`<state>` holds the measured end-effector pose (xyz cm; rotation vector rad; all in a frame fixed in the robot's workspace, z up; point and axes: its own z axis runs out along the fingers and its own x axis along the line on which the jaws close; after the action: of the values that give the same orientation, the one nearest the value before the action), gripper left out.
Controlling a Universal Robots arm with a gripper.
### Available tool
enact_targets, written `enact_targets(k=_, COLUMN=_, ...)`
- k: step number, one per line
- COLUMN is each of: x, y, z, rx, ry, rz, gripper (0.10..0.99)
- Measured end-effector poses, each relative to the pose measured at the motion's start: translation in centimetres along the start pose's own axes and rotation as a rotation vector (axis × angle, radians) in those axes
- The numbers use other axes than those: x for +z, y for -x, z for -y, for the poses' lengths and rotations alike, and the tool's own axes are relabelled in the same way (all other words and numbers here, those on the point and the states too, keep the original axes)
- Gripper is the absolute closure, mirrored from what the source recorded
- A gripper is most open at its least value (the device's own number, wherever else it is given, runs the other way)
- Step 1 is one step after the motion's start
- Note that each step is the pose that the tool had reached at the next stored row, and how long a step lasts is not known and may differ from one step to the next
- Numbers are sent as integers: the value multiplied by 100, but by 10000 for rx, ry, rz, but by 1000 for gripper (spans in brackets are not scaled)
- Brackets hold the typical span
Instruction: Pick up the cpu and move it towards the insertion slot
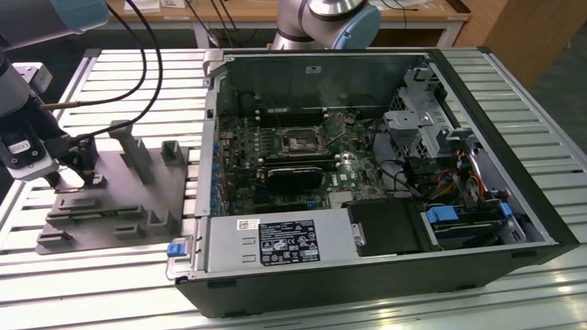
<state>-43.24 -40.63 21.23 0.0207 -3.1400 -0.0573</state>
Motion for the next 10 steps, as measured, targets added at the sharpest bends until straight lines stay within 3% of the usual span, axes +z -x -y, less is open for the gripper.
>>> enact_targets(k=10, x=-49, y=0, z=-12, rx=0, ry=0, rz=1, gripper=541)
